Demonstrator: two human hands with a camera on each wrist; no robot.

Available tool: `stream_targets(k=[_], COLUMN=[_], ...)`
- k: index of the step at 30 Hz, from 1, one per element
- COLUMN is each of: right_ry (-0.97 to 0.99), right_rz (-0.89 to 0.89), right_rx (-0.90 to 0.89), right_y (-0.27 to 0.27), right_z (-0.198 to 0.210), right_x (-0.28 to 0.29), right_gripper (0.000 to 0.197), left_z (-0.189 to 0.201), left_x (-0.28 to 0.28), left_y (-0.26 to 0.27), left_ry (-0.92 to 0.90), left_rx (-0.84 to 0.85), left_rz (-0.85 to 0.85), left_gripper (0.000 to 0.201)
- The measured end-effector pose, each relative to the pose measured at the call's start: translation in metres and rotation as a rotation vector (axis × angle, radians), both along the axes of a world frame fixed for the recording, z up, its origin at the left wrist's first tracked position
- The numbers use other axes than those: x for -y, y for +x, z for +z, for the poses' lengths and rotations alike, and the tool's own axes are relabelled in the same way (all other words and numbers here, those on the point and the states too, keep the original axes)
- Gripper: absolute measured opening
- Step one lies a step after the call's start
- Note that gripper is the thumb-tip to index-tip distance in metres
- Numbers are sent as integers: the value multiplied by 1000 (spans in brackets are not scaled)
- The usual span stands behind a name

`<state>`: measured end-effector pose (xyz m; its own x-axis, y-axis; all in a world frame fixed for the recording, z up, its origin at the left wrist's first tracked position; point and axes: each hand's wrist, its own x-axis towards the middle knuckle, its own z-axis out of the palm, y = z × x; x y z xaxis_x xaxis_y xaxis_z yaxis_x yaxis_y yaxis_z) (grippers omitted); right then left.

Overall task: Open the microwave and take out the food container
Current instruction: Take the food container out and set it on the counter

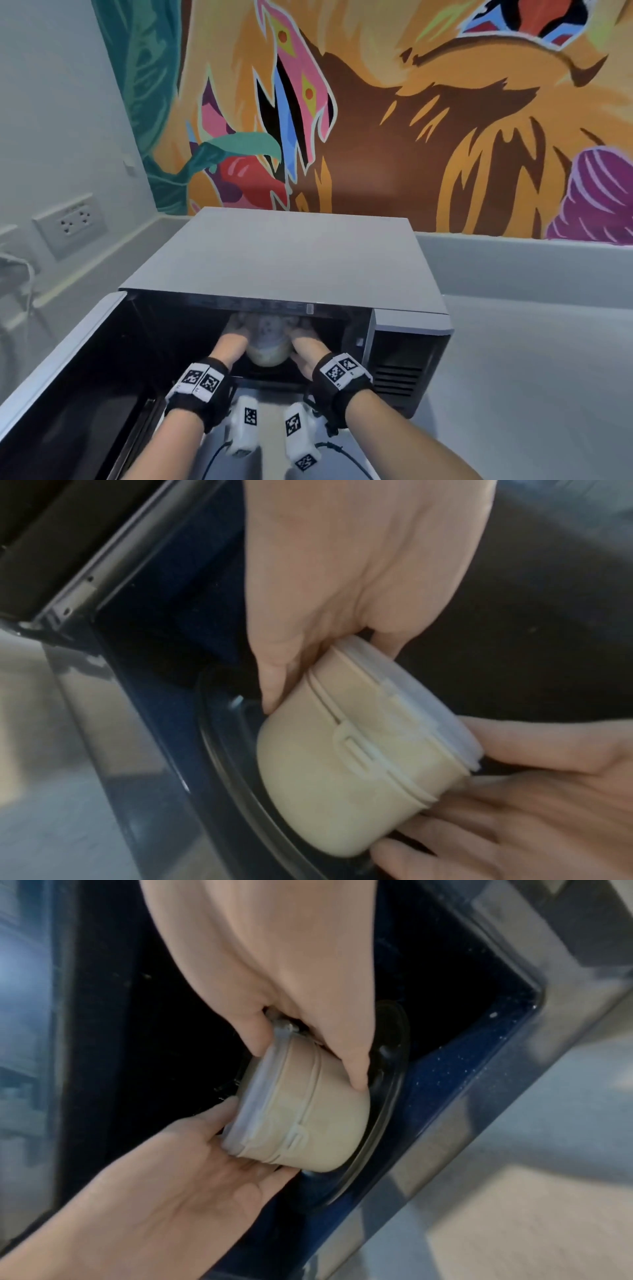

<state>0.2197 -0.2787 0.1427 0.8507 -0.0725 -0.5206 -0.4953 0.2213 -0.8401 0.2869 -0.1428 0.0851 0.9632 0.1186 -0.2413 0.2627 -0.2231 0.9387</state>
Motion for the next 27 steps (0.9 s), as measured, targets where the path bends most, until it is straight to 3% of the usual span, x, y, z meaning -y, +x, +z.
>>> stream_targets(k=[3, 6, 8, 11, 13, 16, 20, 27], right_ry=[105, 96, 105, 165, 163, 114, 49, -129], right_rz=[61, 102, 145, 155, 150, 93, -42, -279], right_rx=[15, 11, 36, 10, -44, -90, -117, -128], right_y=[-11, -41, -68, -112, -145, -196, -252, -299], right_z=[3, 6, -1, -18, -33, -50, -65, -66], right_x=[4, 12, 20, 40, 61, 104, 173, 293], right_gripper=[32, 6, 16, 37, 36, 38, 36, 40], left_z=[30, 38, 42, 45, 42, 13, -19, -27], left_x=[8, 9, 17, 42, 67, 109, 173, 293], left_y=[-38, -78, -116, -178, -211, -242, -280, -315], left_ry=[33, 52, 50, -62, -101, -73, -71, -153], left_rx=[-7, 19, 49, 57, -15, -141, -135, -229], left_rz=[36, 10, -9, -35, -66, -81, -304, -622], left_gripper=[42, 44, 50, 29, 18, 20, 29, 34])
